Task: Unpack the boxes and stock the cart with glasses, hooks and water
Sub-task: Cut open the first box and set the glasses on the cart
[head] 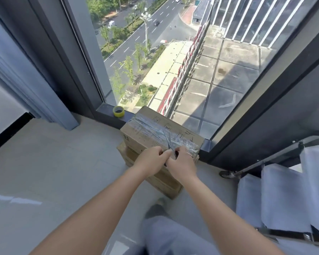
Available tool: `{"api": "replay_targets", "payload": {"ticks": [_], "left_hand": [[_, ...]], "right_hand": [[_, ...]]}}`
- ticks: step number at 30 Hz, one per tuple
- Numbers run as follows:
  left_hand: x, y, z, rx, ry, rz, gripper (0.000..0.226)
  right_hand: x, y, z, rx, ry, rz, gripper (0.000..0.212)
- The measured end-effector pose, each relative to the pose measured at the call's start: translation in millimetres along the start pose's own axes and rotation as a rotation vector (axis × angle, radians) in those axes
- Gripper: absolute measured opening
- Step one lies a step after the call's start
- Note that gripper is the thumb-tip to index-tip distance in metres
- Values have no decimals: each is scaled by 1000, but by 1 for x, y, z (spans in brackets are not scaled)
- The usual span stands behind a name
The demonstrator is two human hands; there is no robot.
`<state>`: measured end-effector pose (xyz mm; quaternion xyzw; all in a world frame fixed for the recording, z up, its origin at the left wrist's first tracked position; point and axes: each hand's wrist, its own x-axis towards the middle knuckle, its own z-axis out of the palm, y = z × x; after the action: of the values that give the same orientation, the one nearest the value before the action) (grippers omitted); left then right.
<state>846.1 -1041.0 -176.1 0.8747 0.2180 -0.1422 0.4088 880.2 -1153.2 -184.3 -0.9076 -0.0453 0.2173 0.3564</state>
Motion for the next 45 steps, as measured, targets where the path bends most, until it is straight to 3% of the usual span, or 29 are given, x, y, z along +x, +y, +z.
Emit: {"api": "replay_targets", "payload": {"ticks": [4,8,12,16,19,23,26,30,32,33,36,40,45], "left_hand": [[53,-7,-27,17,-11,-68,30],[98,-20,-53,65,-52,-111,29],[130,-41,-70,-71,-86,-151,31],[163,-59,-84,-180,-177,-157,31],[192,-79,-100,-261,-286,-166,23],[222,-103,-125,-268,-404,-164,16],[248,-120,-142,-338,-362,-218,22],[282,-144,-149,-464,-29,-311,33],[291,-155,-146,-373,43,-282,30],[293,-162,-143,-235,14,-245,26],[291,-181,-132,82,-149,-158,33],[293,-199,-118,150,-269,-128,44],[304,-202,-113,168,-264,-83,37]], "right_hand": [[45,-24,23,-8,-4,-10,32],[77,-38,40,121,-119,-24,33],[107,-39,45,-209,-112,-37,32],[131,-45,63,-547,90,-254,28],[157,-52,78,-741,148,-313,35],[177,-62,97,-804,192,-376,36],[193,-70,120,-775,237,-425,35],[208,-86,155,-728,148,-303,32],[215,-91,170,-669,103,-140,21],[221,-94,175,-633,57,-30,14],[241,-107,185,-427,5,147,19],[262,-119,194,-363,48,233,21],[284,-128,200,-309,77,220,14]]}}
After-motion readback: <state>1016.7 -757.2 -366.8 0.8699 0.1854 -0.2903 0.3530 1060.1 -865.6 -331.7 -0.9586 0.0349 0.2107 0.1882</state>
